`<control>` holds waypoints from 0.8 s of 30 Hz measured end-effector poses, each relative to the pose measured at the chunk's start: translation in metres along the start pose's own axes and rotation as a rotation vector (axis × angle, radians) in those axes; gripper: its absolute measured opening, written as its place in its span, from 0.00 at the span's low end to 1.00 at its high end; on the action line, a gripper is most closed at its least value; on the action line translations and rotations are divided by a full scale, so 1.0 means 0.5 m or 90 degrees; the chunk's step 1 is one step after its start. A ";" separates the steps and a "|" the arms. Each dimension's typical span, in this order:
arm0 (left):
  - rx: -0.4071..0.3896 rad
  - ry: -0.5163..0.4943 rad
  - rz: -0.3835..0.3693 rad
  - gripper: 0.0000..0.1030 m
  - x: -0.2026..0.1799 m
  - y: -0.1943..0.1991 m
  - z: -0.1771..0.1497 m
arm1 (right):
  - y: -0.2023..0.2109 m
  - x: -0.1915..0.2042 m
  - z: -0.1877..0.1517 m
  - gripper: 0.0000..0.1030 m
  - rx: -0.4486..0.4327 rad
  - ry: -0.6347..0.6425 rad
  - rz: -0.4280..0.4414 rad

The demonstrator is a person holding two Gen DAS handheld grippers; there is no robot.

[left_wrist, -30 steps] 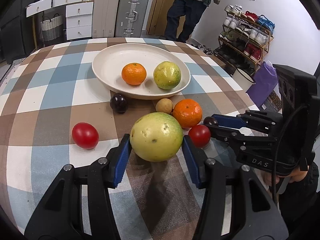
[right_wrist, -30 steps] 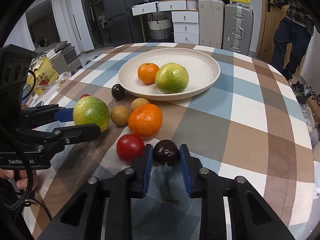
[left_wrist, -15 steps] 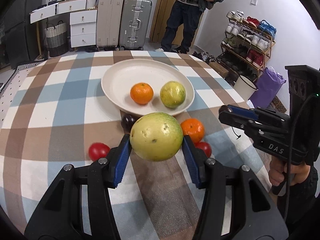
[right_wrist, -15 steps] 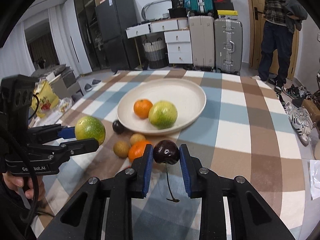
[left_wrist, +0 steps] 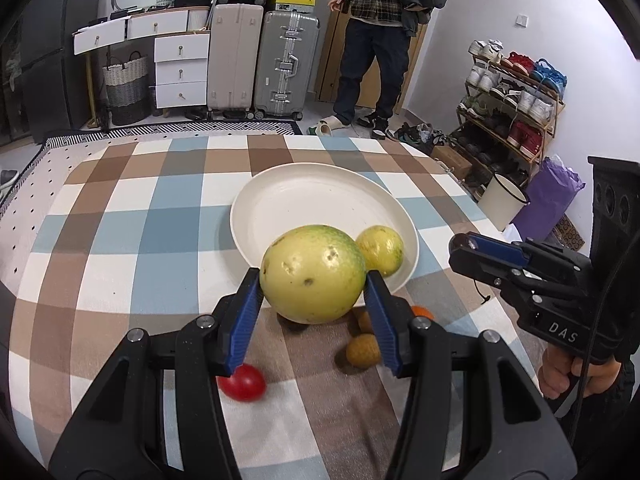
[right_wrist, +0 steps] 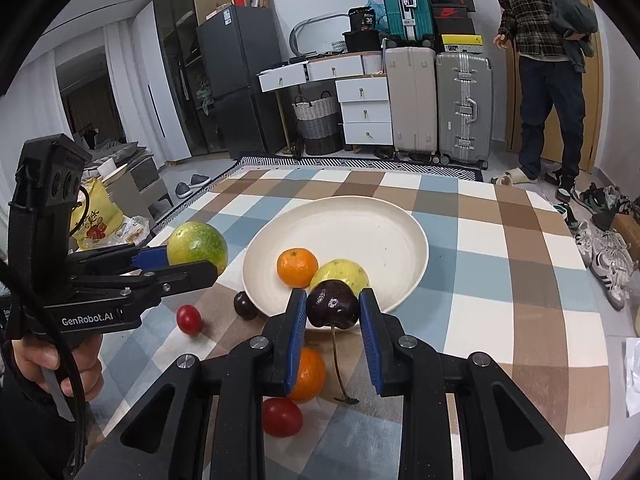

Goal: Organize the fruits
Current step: 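Carry both fruits onto the white plate and open both tools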

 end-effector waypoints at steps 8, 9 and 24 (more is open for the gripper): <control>0.018 0.008 0.008 0.48 0.015 -0.057 0.022 | -0.043 -0.030 0.019 0.26 0.005 -0.022 -0.007; 0.020 0.007 0.010 0.48 0.016 -0.065 0.023 | -0.048 -0.034 0.020 0.26 0.008 -0.025 -0.007; 0.046 -0.001 0.027 0.48 0.031 -0.166 0.045 | -0.127 -0.076 0.037 0.26 0.029 -0.040 -0.025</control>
Point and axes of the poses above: each gripper's, at about its wrist camera, not at the fingertips, and y roughly against the way its jaws point, x to its left, z to its top, the point moved 9 cm from there along -y, roughly the way its jaws point, and after that the axes turned 2 degrees about x, right-handed, at the moved point
